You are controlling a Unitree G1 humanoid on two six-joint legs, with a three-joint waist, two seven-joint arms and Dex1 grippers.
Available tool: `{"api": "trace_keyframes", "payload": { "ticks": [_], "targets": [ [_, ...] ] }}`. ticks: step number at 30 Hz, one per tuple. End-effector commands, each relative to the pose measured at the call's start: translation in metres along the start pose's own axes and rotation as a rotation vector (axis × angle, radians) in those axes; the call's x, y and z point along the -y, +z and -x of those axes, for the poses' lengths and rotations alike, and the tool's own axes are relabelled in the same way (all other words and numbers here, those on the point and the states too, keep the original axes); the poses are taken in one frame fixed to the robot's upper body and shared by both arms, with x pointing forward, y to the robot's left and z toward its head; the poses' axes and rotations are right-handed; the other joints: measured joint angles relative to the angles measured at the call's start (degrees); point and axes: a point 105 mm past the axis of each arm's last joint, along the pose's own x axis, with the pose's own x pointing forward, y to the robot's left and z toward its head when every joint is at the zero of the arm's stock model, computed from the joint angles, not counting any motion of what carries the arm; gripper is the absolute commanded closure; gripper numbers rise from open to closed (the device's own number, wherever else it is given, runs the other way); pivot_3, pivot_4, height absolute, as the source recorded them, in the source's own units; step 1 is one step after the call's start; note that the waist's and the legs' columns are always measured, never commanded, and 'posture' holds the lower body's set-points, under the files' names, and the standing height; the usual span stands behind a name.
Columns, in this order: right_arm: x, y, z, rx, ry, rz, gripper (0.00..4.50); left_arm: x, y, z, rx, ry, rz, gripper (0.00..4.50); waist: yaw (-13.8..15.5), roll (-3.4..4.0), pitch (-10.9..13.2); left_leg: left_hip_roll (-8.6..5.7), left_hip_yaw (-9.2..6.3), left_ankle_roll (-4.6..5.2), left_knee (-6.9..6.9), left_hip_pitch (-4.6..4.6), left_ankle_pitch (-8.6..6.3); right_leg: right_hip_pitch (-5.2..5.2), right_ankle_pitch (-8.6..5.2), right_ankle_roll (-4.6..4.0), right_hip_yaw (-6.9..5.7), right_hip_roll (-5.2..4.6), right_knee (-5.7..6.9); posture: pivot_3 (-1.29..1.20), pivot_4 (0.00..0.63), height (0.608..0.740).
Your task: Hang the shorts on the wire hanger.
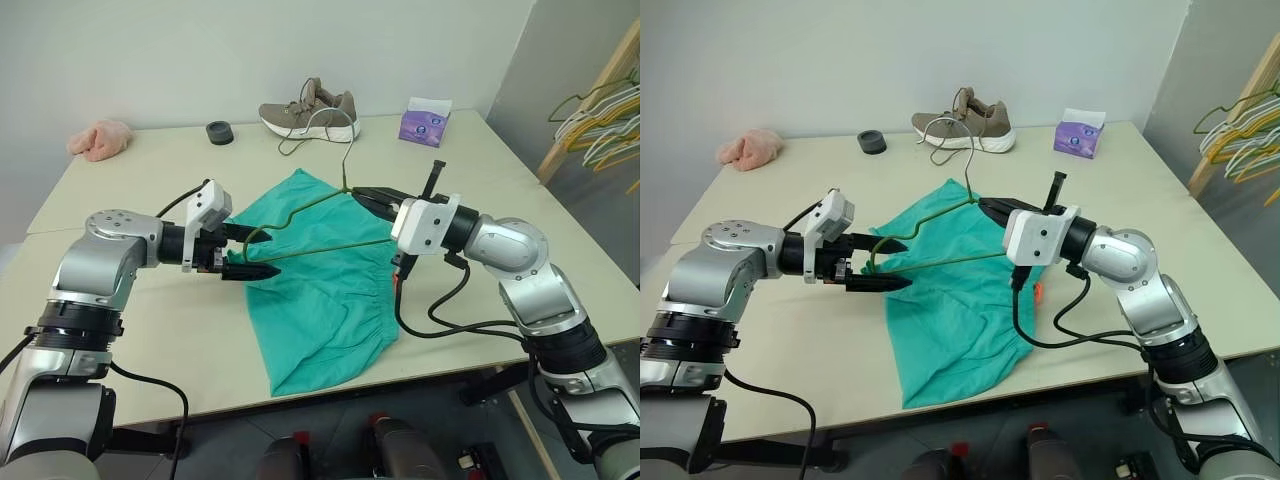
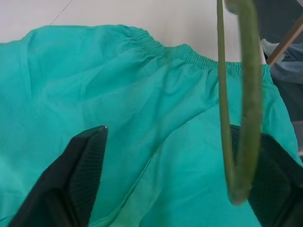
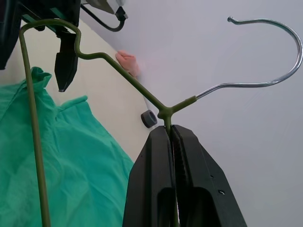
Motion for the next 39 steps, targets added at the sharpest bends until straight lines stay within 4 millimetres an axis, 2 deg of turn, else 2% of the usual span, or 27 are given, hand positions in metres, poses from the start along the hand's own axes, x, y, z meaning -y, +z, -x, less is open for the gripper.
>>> {"api": "trace_keyframes", "payload": {
  "ticks": [1, 10, 20, 21, 26, 28, 32, 33, 34, 37, 39],
  "targets": [
    [0.008, 0.017, 0.0, 0.057, -0.023, 0.043, 4.5, 0.003, 0.013, -0.001, 0.016, -0.006, -0.052, 1.54, -0.03, 0.0, 0.0, 0.0, 0.0, 0.0, 0.0, 0.0, 0.0, 0.0, 0.0, 0.0, 0.01, 0.0, 0.0, -0.19, 0.111, 0.74],
    [0.002, 0.022, -0.001, 0.081, -0.004, 0.035, 4.5, 0.012, 0.016, -0.009, 0.051, -0.044, -0.033, 4.4, -0.14, 0.0, 0.0, 0.01, -0.01, 0.0, 0.0, 0.0, 0.0, 0.0, 0.0, 0.0, 0.01, -0.01, 0.0, -0.19, 0.113, 0.74],
    [-0.012, 0.023, 0.002, 0.1, 0.064, 0.042, 4.5, 0.015, 0.016, -0.009, 0.06, -0.049, -0.013, 4.48, -0.16, 0.0, 0.0, 0.01, -0.01, 0.0, 0.0, 0.0, 0.0, 0.0, 0.0, 0.0, 0.0, -0.01, 0.0, -0.19, 0.112, 0.74],
    [-0.013, 0.022, 0.003, 0.098, 0.069, 0.038, 3.97, 0.014, 0.016, -0.008, 0.058, -0.046, -0.012, 4.5, -0.16, 0.0, 0.0, 0.01, -0.01, 0.0, 0.0, 0.0, 0.0, 0.0, 0.0, 0.0, 0.0, -0.01, 0.01, -0.19, 0.112, 0.74],
    [-0.018, 0.013, 0.019, 0.041, 0.133, -0.044, 2.4, 0.011, 0.013, -0.007, 0.046, 0.004, -0.014, 4.5, 0.01, -0.01, 0.01, 0.01, -0.02, 0.0, 0.0, 0.0, 0.0, 0.0, -0.01, 0.02, -0.01, -0.01, 0.0, -0.18, 0.116, 0.74],
    [-0.008, 0.002, 0.033, -0.039, 0.115, -0.14, 1.67, 0.009, 0.01, -0.006, 0.028, 0.033, -0.047, 4.5, 0.11, -0.02, 0.02, 0.0, -0.01, 0.0, 0.0, 0.0, 0.0, 0.01, -0.01, 0.02, 0.0, -0.02, 0.0, -0.18, 0.117, 0.74],
    [0.006, -0.013, 0.048, -0.153, 0.078, -0.285, 0.25, 0.01, 0.006, -0.005, -0.008, 0.046, -0.11, 4.5, 0.47, -0.02, 0.03, 0.01, -0.01, 0.0, 0.02, 0.01, 0.0, 0.01, 0.0, -0.01, 0.0, -0.09, 0.01, -0.19, 0.118, 0.74],
    [0.009, -0.016, 0.051, -0.174, 0.062, -0.322, 0.03, 0.01, 0.006, -0.005, -0.019, 0.046, -0.13, 4.5, 0.47, -0.02, 0.03, 0.02, -0.02, 0.0, 0.01, 0.01, 0.0, 0.01, 0.0, -0.01, -0.01, -0.09, 0.0, -0.19, 0.118, 0.74],
    [0.01, -0.021, 0.055, -0.211, 0.065, -0.366, 0.03, 0.011, 0.004, -0.005, -0.043, 0.047, -0.16, 4.5, 0.43, -0.02, 0.03, 0.04, -0.02, 0.0, 0.01, 0.01, 0.0, 0.01, 0.0, -0.01, -0.02, -0.08, 0.0, -0.19, 0.118, 0.74],
    [-0.004, -0.038, 0.061, -0.335, 0.143, -0.461, 0.03, 0.014, 0.005, -0.005, -0.069, 0.035, -0.22, 4.5, 0.47, -0.01, 0.04, 0.05, -0.02, 0.0, -0.01, 0.02, 0.0, 0.0, 0.0, -0.02, -0.02, -0.07, 0.0, -0.2, 0.117, 0.74],
    [-0.009, -0.042, 0.061, -0.364, 0.176, -0.483, 0.03, 0.015, 0.006, -0.005, -0.066, 0.032, -0.227, 4.5, 0.47, 0.0, 0.04, 0.03, -0.01, 0.0, -0.01, 0.02, 0.0, 0.01, -0.02, 0.01, -0.01, -0.07, -0.01, -0.2, 0.117, 0.74]
  ]
}}
